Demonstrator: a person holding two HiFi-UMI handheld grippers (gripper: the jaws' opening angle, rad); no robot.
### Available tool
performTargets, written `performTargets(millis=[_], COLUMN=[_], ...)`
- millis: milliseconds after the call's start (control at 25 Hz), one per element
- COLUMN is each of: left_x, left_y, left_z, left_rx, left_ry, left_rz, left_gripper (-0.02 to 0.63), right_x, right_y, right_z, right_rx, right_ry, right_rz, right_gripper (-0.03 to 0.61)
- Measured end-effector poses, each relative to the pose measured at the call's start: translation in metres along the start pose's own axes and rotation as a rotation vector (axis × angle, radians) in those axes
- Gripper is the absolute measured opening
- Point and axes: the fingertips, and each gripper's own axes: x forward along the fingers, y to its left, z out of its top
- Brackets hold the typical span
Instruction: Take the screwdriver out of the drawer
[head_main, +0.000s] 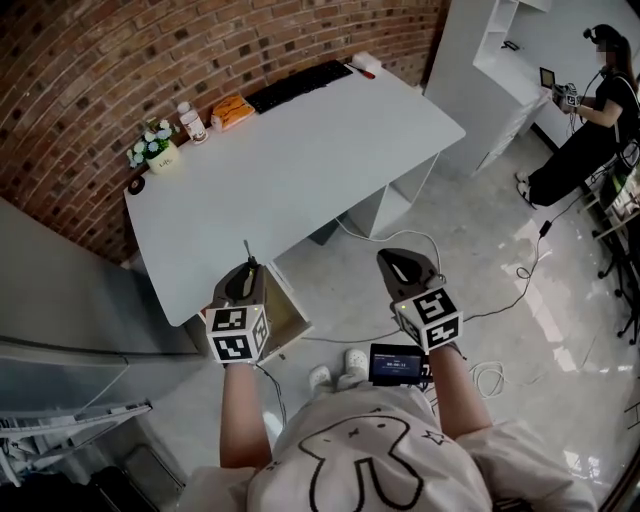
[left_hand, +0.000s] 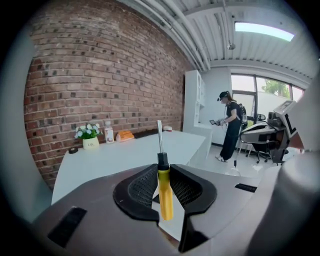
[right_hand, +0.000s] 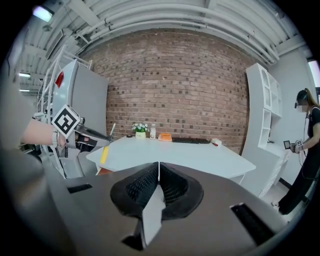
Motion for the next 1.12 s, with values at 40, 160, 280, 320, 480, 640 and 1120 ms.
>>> performTargets(millis=[40, 160, 280, 320, 480, 640, 1120], left_x=[-0.003, -0.013, -0.022, -0.025, -0.037, -0.050, -0.072], left_y=[0.000, 0.001, 0.003, 0.003, 0.001, -0.002, -0.010], left_z=[0.008, 0.031, 0.052, 0.058, 0.085, 0.104, 0.127], left_rx=[0.002, 0.011, 0.036, 0.044, 0.061, 0.077, 0.097], left_ry=[-0.025, -0.091, -0.148, -0.168, -0.256, -0.330, -0.427], left_rz=[0.002, 0.007, 0.019, 0.024, 0.034, 0.030, 0.022], left_gripper=[0.083, 0.083, 0.083, 0.083, 0.083, 0.083, 0.083], right_x=[-0.001, -0.003, -0.005, -0.006, -0.009, -0.016, -0.032], right_y=[0.000, 0.001, 0.003, 0.004, 0.002, 0.005, 0.009], right_z=[0.008, 0.032, 0.050, 0.055, 0.072, 0.090, 0.111], right_rx=[-0.002, -0.003, -0.009, -0.009, -0.023, -0.043, -0.049], right_ry=[-0.017, -0.076, -0.132, -0.145, -0.179, -0.236, -0.324], right_rz=[-0.003, -0.007, 0.004, 0.009, 0.006, 0.001, -0.009], right_gripper=[0.021, 0.021, 0.021, 0.021, 0.021, 0.021, 0.021])
